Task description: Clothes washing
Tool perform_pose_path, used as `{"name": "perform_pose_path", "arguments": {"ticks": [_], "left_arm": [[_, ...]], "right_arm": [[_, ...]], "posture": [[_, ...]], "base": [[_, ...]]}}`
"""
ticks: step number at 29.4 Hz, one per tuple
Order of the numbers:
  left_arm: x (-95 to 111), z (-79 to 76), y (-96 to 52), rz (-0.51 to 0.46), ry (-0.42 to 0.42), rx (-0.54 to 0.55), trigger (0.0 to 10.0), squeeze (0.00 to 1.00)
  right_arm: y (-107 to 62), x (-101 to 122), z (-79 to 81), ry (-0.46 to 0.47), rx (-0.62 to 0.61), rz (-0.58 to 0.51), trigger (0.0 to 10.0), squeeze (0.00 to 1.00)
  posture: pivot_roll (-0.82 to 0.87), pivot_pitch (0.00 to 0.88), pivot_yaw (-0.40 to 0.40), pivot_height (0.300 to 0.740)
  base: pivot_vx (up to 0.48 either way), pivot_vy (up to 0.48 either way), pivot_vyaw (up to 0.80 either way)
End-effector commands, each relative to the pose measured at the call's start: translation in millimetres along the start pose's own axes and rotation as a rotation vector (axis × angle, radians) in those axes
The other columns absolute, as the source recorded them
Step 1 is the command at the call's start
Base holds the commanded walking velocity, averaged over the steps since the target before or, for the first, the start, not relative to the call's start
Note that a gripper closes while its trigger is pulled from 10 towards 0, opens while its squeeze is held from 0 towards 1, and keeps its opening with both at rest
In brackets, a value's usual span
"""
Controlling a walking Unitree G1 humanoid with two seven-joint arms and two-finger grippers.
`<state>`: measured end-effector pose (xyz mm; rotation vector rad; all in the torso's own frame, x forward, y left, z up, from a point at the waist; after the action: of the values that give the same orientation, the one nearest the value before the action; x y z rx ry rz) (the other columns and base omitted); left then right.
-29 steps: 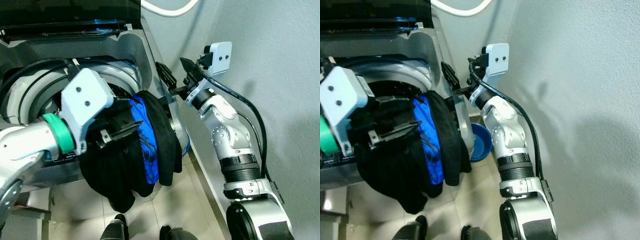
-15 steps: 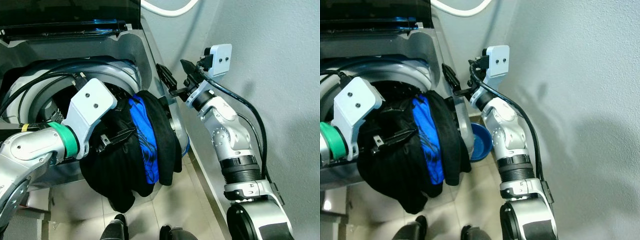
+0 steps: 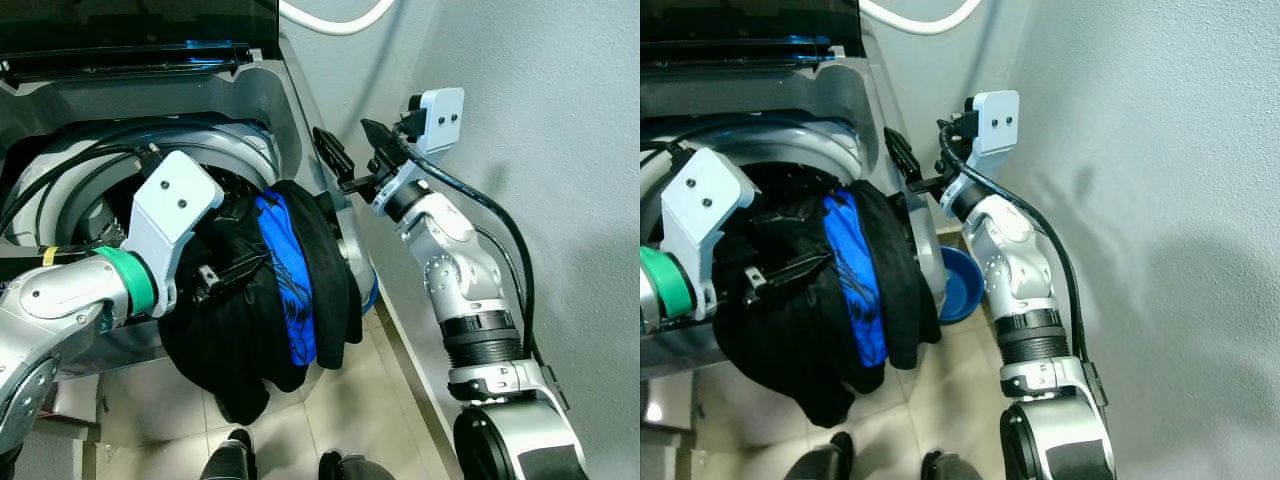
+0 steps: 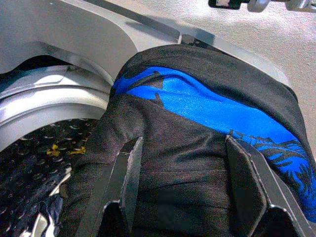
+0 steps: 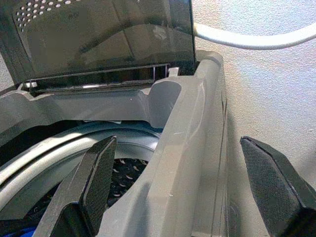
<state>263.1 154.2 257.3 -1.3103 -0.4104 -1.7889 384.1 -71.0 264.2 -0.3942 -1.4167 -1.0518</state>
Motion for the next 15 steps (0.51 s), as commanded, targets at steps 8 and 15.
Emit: {"name": "perform_pose_path", "arguments": {"ticks": [8, 15], "left_arm": [[4, 10.6, 2.2, -0.038, 0.013, 0.081, 0.0, 0.0], [32, 26.9, 1.4, -0.167, 0.019, 0.185, 10.0, 0.0]], "right_arm": [[-2.2, 0, -1.8, 0.009, -0.005, -0.007, 10.0, 0.0], [-1.9, 0, -1.7, 0.011, -0.007, -0.009, 10.0, 0.0]], "posture": [[0.15, 0.131, -0.026, 0.74], [0.15, 0.134, -0.022, 0.74]], "base": [[0.0, 0.0, 0.0], [0.0, 0.0, 0.0]]}}
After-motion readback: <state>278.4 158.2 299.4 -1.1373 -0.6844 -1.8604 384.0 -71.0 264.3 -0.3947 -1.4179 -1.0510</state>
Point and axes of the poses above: a point about 5 cm out from each wrist's last joint towards the gripper, its own y axis pointing out of the wrist towards the gripper, its own x axis along the axis of the wrist's last joint, z = x × y, the point moved 2 cm from there along y, pointing out of the wrist towards the gripper, and after that the axes turned 4 degrees about y, right-handed, at the moved point
